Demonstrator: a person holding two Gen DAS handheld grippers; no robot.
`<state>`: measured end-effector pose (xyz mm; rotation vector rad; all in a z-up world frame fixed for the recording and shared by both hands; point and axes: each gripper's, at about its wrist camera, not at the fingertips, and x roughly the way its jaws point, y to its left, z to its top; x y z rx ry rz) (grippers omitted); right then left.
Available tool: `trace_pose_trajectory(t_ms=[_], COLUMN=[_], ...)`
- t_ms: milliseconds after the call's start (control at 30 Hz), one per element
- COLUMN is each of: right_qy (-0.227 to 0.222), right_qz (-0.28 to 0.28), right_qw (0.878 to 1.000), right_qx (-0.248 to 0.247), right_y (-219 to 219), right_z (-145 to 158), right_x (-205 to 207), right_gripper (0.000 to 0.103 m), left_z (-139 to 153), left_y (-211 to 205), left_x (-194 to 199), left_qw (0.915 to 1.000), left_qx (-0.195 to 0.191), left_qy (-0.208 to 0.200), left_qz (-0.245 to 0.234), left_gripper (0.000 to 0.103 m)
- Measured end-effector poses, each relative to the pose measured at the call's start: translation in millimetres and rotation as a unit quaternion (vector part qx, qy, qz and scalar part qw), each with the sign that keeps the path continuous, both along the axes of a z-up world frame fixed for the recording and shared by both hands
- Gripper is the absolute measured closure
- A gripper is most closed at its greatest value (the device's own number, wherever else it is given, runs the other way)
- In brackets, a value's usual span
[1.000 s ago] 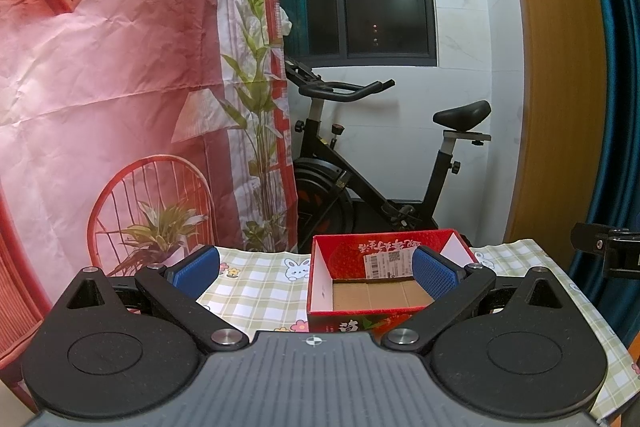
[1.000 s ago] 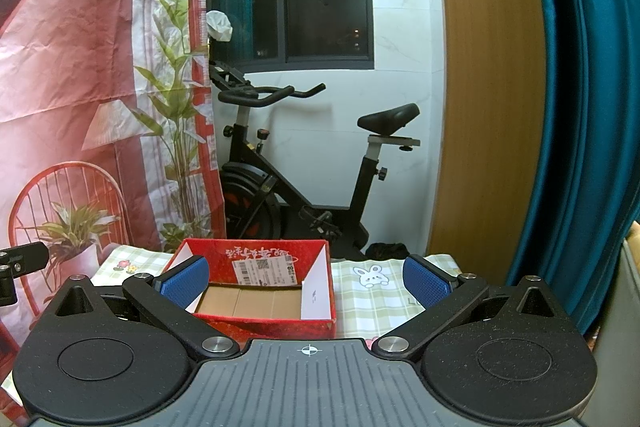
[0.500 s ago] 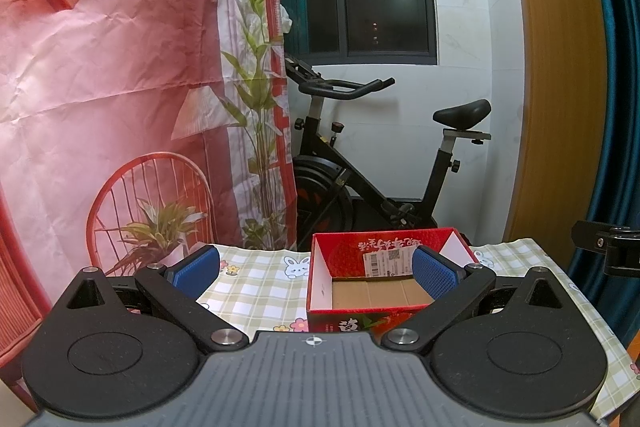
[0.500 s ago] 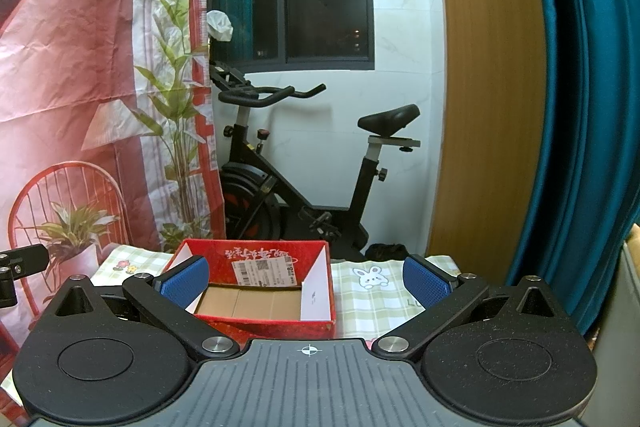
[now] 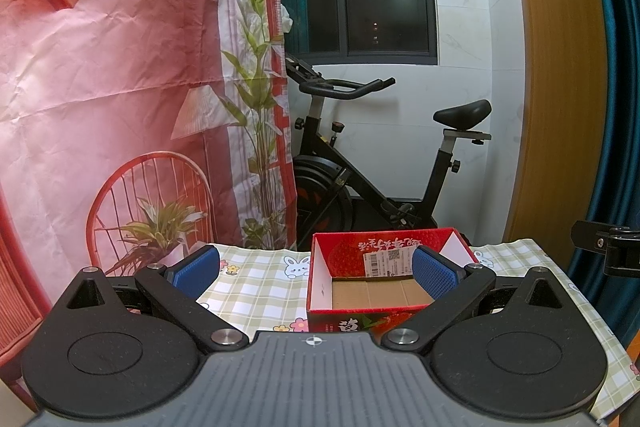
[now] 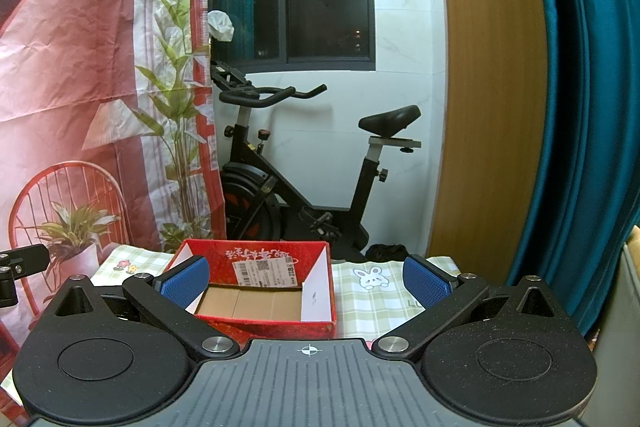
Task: Organize soft objects
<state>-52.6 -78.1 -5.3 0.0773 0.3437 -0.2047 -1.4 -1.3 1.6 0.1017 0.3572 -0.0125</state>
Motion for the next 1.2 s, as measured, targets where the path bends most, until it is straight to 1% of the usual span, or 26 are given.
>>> trace_pose_trajectory(t_ms=[233, 433, 600, 700, 767, 800, 900, 967, 1033, 1100, 1200], right_qy=[-0.001, -0.013, -0.020, -0.025, -0.004, 0.006, 0.020, 0.040, 0.063, 0.073, 0.092], right_qz=[0.002, 0.007, 0.024, 0.018, 0.015, 0.017, 0.021, 0.018, 0.032, 0.032, 0.039], right_qw=[1.000, 1.000, 0.999, 1.000, 1.000, 1.000, 1.000, 0.999, 0.997, 0.996, 0.994], right_qx=[0.002, 0.006, 0.012, 0.001, -0.004, 0.001, 0.012, 0.019, 0.030, 0.030, 0.043], right_y=[-1, -4, -15, -22, -26, -29, -35, -37, -38, -35, -31], right_z=[0, -5, -34, -56, -72, -79, -102, -116, -128, -139, -154], right_x=[1, 0, 8, 15, 24, 28, 36, 43, 47, 48, 49], right_gripper=[0.000, 0.000, 0.000, 0.000, 0.000, 0.000, 0.000, 0.000, 0.000, 0.000, 0.000], left_z=[0, -10, -37, -55, -67, -72, -89, -98, -107, -113, -122], left_y=[0, 1, -3, -1, 1, 2, -3, -5, -2, 4, 15], left_x=[0, 5, 21, 34, 43, 46, 57, 62, 66, 69, 69], left_qw=[1.0000, 0.9999, 0.9992, 0.9979, 0.9963, 0.9960, 0.9949, 0.9935, 0.9909, 0.9886, 0.9869], left_qx=[-0.001, -0.008, 0.003, -0.015, -0.029, -0.029, -0.015, -0.010, -0.020, -0.032, -0.032], left_qy=[0.000, 0.010, 0.036, 0.056, 0.071, 0.074, 0.086, 0.098, 0.116, 0.130, 0.147], left_qz=[0.001, -0.002, -0.016, -0.029, -0.038, -0.041, -0.051, -0.057, -0.064, -0.068, -0.059], left_gripper=[0.000, 0.000, 0.000, 0.000, 0.000, 0.000, 0.000, 0.000, 0.001, 0.001, 0.003])
